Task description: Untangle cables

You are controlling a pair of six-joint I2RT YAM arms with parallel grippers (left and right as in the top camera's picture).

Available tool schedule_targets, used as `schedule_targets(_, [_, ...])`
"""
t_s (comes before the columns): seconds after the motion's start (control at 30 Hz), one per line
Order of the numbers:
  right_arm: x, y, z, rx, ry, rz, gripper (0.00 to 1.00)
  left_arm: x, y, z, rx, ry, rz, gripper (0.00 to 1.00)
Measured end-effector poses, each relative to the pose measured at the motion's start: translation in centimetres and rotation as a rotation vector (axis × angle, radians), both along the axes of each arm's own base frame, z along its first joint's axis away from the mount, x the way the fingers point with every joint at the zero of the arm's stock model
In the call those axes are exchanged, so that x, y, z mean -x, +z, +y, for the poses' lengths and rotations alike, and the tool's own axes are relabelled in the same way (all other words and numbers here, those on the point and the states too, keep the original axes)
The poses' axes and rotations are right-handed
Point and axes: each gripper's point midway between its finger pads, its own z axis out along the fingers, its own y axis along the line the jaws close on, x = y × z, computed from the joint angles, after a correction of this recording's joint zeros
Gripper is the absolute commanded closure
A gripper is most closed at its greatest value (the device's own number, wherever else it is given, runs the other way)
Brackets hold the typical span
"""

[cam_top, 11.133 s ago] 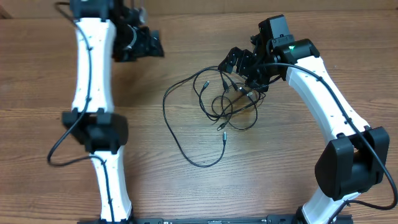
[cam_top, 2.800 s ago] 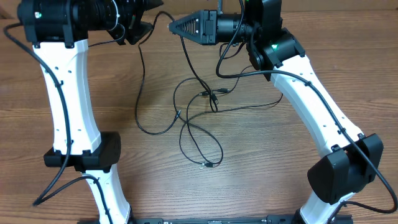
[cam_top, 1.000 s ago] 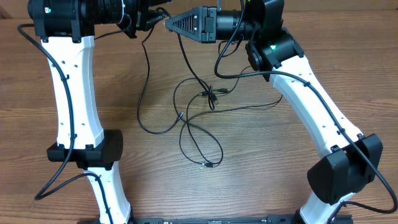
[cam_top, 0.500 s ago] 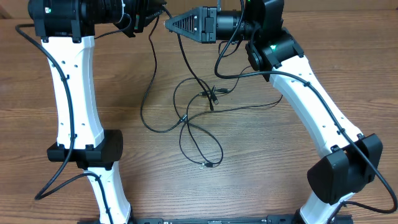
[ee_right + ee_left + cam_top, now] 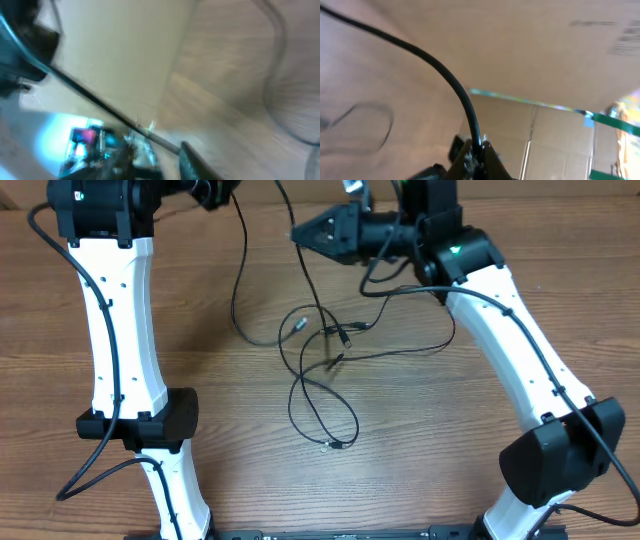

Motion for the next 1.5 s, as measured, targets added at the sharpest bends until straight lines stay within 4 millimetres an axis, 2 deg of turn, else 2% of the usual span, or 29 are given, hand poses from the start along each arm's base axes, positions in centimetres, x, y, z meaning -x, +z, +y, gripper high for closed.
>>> schedule_targets(0.1, [-0.8, -1.7, -2.2, 0.060, -0.053, 0.037, 0.60, -0.7, 2.4, 0.1, -0.006, 0.004, -0.124, 0.96])
schedule_targets(0.17, [-1.0, -3.1, -3.3, 0.110, -0.094, 0.086, 0.59, -1.0, 4.7, 0.2, -0.011, 0.009, -0.236, 0.96])
schedule_targets(0.27, [-0.9, -5.2, -4.3, 0.189, -0.147, 0.159, 0.59, -0.8, 9.3, 0.2, -0.020, 0.012, -0.449, 0.96])
schedule_targets(0.33, [-0.8, -6.4, -5.0, 0.240, -0.183, 0.191, 0.60, 0.1, 12.9, 0.0, -0.012, 0.007, -0.605, 0.96])
schedule_targets(0.43, [-0.7, -7.8, -5.9, 0.314, -0.216, 0.209, 0.60, 2.0, 17.0, -0.5, 0.008, -0.004, -0.774, 0.96])
schedule_targets(0.53, [-0.1, -9.2, -6.8, 0.385, -0.233, 0.240, 0.64, 3.5, 20.0, -1.3, 0.048, -0.012, -0.891, 0.96])
schedule_targets(0.63, [0.4, -10.5, -7.9, 0.460, -0.264, 0.275, 0.67, 4.3, 21.5, -1.7, 0.081, -0.006, -0.953, 0.96])
schedule_targets(0.8, [0.6, -12.0, -9.6, 0.560, -0.316, 0.296, 0.67, 4.1, 21.9, -1.4, 0.090, 0.029, -0.960, 0.96])
schedule_targets(0.9, [0.7, -13.2, -10.2, 0.601, -0.334, 0.312, 0.67, 3.5, 21.0, -1.3, 0.041, 0.042, -0.945, 0.96])
schedule_targets(0.93, [0.9, -13.6, -10.4, 0.612, -0.336, 0.319, 0.67, 3.1, 20.0, -1.3, -0.012, 0.041, -0.924, 0.96])
schedule_targets(1.0, [1.0, -14.0, -10.5, 0.622, -0.338, 0.327, 0.67, 1.7, 16.5, -0.9, -0.137, 0.058, -0.829, 0.96])
schedule_targets(1.1, [1.1, -14.4, -10.8, 0.637, -0.342, 0.330, 0.66, 0.0, 12.0, 0.5, -0.364, 0.098, -0.745, 0.95])
schedule_targets(1.17, [1.2, -14.6, -10.9, 0.647, -0.337, 0.329, 0.66, -0.9, 10.9, 1.9, -0.507, 0.141, -0.756, 0.96])
schedule_targets(1.27, [1.4, -15.2, -11.1, 0.670, -0.329, 0.326, 0.66, -1.7, 11.3, 4.0, -0.667, 0.222, -0.810, 0.96])
schedule_targets(1.5, [1.7, -16.0, -11.5, 0.697, -0.326, 0.330, 0.66, -2.0, 14.8, 5.4, -0.746, 0.325, -0.959, 0.96])
